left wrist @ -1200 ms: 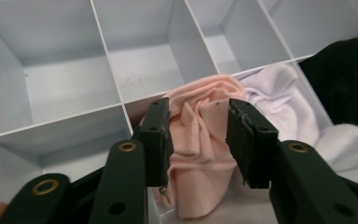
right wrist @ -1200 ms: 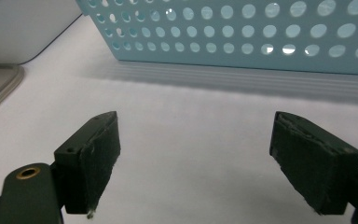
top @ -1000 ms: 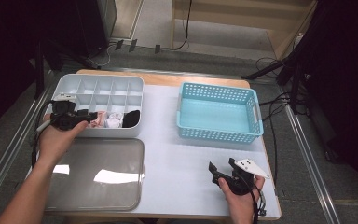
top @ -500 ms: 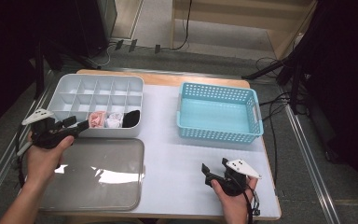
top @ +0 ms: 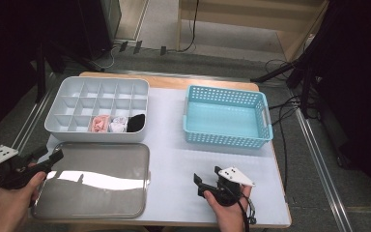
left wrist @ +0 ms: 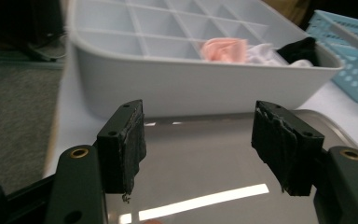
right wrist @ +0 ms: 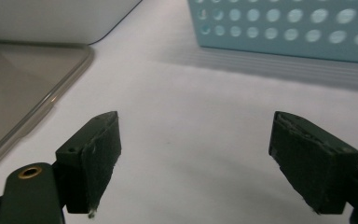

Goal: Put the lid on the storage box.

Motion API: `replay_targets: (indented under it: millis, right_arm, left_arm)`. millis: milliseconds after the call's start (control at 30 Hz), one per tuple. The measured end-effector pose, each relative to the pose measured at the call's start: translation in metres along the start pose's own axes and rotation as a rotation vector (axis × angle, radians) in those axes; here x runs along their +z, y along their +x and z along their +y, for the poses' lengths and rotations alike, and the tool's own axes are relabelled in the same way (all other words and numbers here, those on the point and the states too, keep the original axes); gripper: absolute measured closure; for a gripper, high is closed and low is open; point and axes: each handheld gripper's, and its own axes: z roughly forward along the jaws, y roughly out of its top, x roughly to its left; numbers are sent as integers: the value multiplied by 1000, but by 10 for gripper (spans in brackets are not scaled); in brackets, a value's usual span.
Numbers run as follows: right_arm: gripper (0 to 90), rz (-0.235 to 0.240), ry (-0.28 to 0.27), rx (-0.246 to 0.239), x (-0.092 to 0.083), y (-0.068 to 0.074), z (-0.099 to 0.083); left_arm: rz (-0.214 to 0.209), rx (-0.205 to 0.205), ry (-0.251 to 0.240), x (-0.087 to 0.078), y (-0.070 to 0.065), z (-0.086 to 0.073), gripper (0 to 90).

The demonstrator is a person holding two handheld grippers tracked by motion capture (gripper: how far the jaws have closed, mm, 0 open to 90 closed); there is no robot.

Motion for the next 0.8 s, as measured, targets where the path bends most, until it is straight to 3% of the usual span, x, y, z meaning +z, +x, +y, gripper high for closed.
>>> replay_targets:
  millis: [67,267,367,467,700,800]
  right_arm:
    - [172,8,6,-6,2,7,-2]
    - [179,3,7,-46,4,22,-4]
    - [189,20,24,-37,9,29,-4]
    - [197,37,34,-28,17,38,-3]
    - [209,87,56,-16,41,68,-3]
    - [216,108,82,-29,49,79,-3]
  left_arm:
    - [9,-34,2,-3,9,-6,357]
    - [89,-52,-21,-13,33,-10,355]
    - [93,-79,-10,-16,42,-13,354]
    - [92,-67,20,-12,45,-17,352]
    - [109,7,81,0,37,-23,330]
    - [100,1,81,-3,40,-23,326]
